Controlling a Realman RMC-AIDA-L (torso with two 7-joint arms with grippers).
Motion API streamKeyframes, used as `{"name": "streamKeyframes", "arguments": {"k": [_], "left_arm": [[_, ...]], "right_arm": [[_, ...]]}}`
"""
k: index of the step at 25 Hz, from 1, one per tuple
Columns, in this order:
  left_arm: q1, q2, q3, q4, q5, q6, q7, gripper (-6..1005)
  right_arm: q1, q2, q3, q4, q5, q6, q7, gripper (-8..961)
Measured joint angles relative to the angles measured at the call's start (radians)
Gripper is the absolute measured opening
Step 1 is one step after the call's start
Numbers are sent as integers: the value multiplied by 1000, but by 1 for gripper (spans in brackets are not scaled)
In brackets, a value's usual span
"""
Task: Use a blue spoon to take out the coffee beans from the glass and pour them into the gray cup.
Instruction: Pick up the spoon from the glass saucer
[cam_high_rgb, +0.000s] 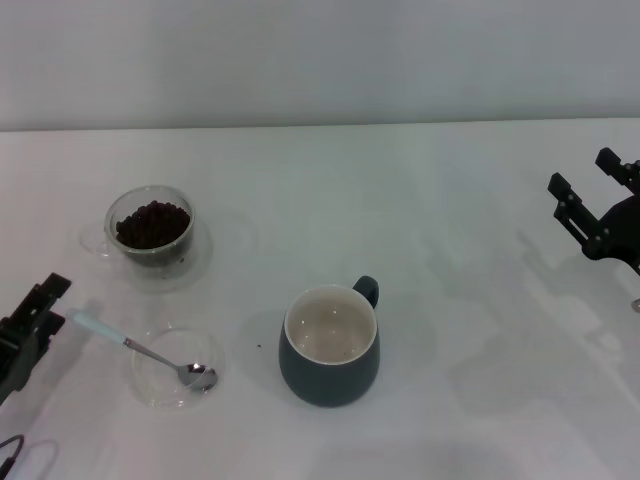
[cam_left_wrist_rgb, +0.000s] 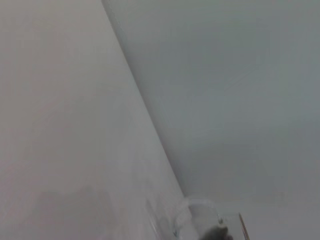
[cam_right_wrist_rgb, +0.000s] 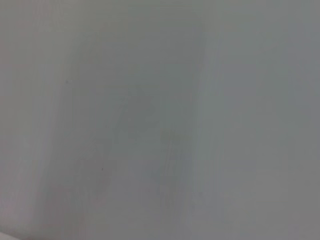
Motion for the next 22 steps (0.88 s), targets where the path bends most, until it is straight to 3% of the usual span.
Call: {"name": "streamKeyframes", "arguments": {"k": [9, 22], "left_arm": [[-37, 0, 3, -8, 79, -8, -17, 789], [5, -8, 4, 6, 93, 15, 70, 788]], "right_arm": [[6, -1, 1, 0, 0, 7, -8, 647], [-5, -4, 1, 0, 2, 13, -9, 646]]}}
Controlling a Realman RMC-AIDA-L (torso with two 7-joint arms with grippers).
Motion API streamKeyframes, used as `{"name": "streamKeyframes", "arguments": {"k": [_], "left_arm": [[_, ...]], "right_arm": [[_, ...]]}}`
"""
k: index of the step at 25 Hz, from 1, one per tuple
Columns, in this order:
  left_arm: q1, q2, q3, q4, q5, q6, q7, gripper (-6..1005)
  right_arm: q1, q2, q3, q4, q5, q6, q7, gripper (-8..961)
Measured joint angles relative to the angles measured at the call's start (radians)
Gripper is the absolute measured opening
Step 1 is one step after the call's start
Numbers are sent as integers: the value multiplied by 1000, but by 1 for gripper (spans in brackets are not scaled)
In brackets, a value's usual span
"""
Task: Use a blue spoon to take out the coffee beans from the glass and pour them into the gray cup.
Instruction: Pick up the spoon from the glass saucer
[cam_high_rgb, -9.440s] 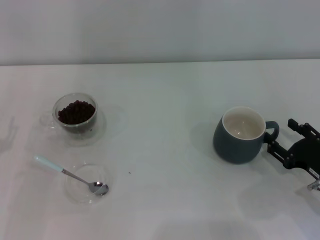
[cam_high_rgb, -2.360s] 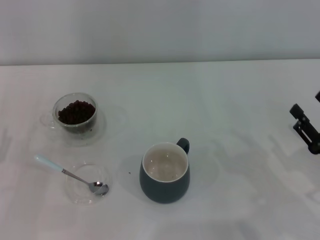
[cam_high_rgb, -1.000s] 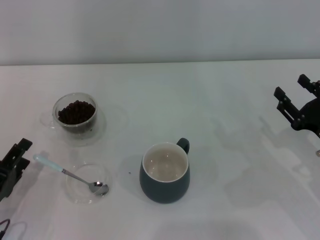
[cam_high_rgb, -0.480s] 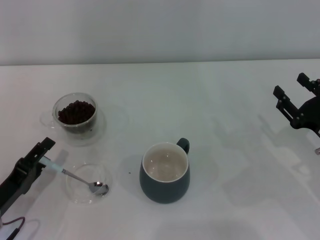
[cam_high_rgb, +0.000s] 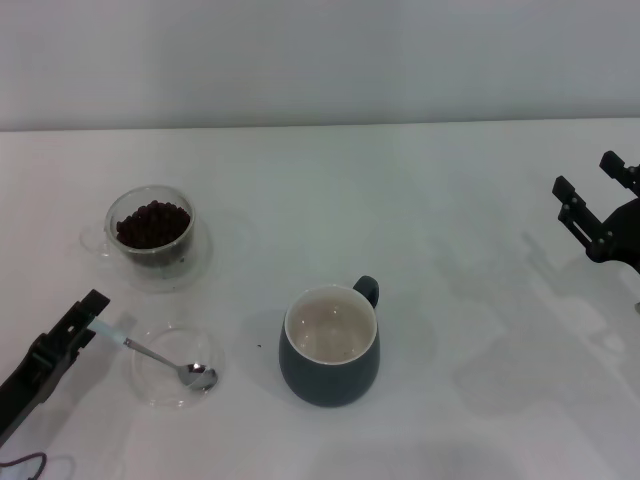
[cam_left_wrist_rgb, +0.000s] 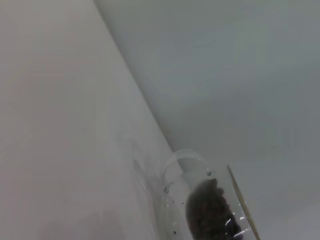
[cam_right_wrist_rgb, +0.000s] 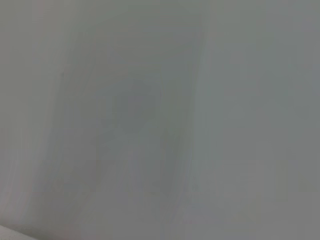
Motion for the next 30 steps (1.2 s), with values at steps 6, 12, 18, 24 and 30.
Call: {"name": "streamKeyframes", "arguments": {"k": [6, 12, 18, 24, 30], "left_arm": [[9, 0, 0, 8, 4, 7, 17, 789], [9, 2, 0, 9, 11, 9, 21, 788], [-3, 6, 0, 10, 22, 10, 21, 735], [-12, 9, 0, 11, 25, 6, 21, 707], [-17, 10, 0, 9, 25, -13, 30, 706]], "right_arm": [[6, 0, 0, 0, -7, 2, 0, 646], [3, 4, -2, 0, -9, -2, 0, 645], [0, 7, -2, 0, -10, -5, 0, 644], [0, 8, -3, 0, -9, -8, 0, 642], [0, 8, -4, -5, -9, -8, 0, 641]]}}
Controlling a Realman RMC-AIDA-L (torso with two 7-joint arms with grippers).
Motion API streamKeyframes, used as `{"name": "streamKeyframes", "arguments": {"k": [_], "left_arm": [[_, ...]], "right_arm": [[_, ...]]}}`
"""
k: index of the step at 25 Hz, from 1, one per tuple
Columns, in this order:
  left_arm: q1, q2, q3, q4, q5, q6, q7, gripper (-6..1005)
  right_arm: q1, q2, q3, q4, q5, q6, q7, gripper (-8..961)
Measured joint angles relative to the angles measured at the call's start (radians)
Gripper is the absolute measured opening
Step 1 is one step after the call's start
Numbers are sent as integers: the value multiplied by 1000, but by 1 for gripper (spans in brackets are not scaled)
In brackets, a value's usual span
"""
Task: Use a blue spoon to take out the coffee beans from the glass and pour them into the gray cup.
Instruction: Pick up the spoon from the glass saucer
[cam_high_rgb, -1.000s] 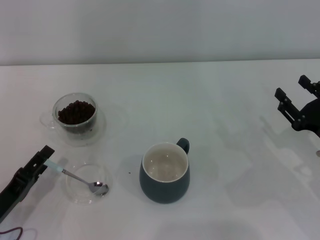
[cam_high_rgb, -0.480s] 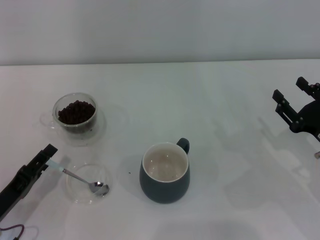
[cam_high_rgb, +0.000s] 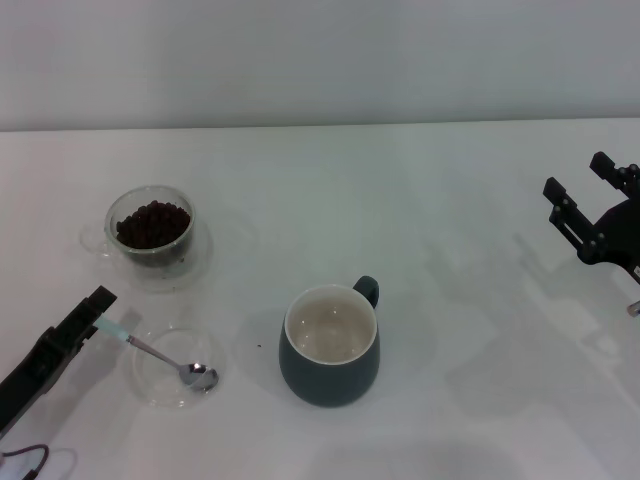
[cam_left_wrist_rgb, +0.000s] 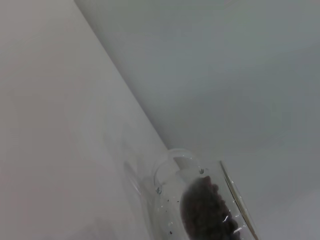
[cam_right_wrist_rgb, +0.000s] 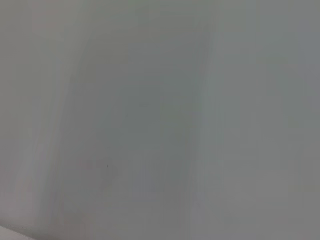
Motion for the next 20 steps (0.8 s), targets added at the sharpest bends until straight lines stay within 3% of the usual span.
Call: {"name": "streamKeyframes", "arguments": {"k": [17, 20], "left_arm": [[-16, -1, 2, 2, 43, -2, 1, 705], [-16, -2, 2, 2, 44, 0, 1, 660]], "right_arm": [[0, 0, -1, 0, 0, -1, 0, 637], [-1, 0, 1, 4, 0, -1, 0, 637]]}}
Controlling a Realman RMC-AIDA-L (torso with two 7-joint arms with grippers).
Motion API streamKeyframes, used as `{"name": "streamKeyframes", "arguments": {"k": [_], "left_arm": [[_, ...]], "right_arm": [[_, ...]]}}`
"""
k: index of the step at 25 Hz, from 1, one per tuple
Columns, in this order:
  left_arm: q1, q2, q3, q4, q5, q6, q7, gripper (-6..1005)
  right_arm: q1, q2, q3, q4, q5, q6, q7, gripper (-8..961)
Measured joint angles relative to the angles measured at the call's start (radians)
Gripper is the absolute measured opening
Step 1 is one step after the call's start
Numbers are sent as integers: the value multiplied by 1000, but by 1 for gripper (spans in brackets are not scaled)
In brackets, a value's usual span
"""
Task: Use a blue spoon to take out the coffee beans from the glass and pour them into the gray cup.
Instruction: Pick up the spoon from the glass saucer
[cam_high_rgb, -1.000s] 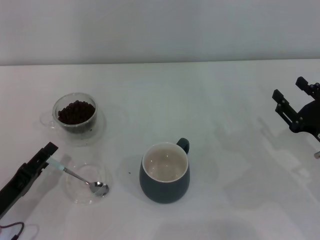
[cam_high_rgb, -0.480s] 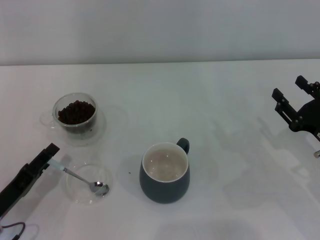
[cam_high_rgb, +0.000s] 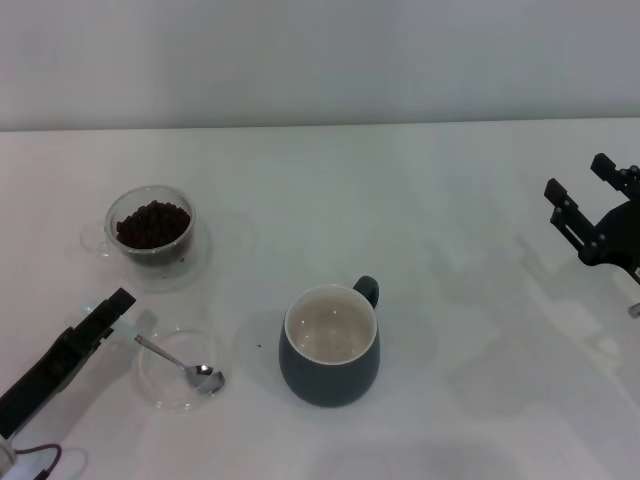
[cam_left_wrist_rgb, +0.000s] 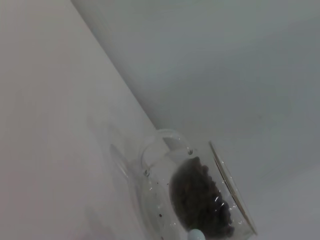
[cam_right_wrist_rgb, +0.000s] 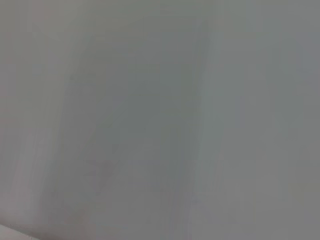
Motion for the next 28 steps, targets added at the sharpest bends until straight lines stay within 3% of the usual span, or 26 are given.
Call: {"name": "streamKeyframes", "arguments": {"k": [16, 21, 28], "left_arm": [[19, -4, -4, 0, -21, 4, 4, 381], [15, -2, -5, -1, -19, 1, 3, 197], [19, -1, -10, 0, -24, 0, 8, 159]], "right_arm": [[-4, 0, -1, -1, 0, 0, 0, 637], [-4, 1, -1, -4, 0, -2, 0, 636], [-4, 2, -1, -4, 0, -3, 0, 636]]}}
